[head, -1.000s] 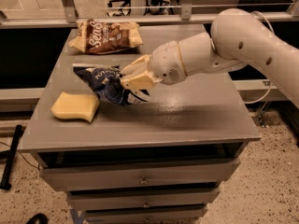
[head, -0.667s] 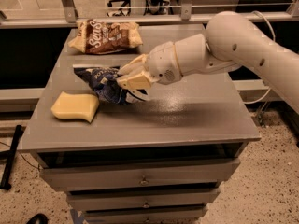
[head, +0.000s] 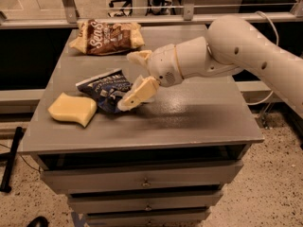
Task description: Move blue chip bag near sponge
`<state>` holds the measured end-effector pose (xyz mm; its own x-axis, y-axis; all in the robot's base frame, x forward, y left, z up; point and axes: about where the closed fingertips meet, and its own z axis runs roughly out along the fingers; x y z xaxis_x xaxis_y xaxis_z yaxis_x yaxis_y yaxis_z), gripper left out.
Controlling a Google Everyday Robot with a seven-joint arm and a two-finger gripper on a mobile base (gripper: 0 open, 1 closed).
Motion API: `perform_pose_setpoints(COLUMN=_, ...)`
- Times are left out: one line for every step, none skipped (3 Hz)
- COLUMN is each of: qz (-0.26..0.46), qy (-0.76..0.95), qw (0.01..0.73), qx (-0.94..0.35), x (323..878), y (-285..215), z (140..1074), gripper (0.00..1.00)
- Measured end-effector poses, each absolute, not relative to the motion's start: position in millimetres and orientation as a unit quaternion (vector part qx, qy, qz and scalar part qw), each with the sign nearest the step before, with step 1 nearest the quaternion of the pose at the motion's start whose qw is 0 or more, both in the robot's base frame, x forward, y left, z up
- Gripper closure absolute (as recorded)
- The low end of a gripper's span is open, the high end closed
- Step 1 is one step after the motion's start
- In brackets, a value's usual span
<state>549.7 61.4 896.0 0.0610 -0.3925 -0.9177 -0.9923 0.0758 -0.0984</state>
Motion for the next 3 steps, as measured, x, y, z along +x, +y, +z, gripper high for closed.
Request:
perform_pose_setpoints(qz=0.33, qy=0.601, qw=0.436, qx=-0.583, x=551.5, y=32.5, z=904.4, gripper=0.0)
perform_pose_setpoints(qz=0.292, qy=0.621, qw=0.441, qx=-0.578, x=555.4, y=-29.6, z=919.8, gripper=0.0)
perform_pose_setpoints(qz=0.289, qy=0.622, qw=0.441, qx=-0.578, x=556.0, y=-36.2, z=922.1, gripper=0.0)
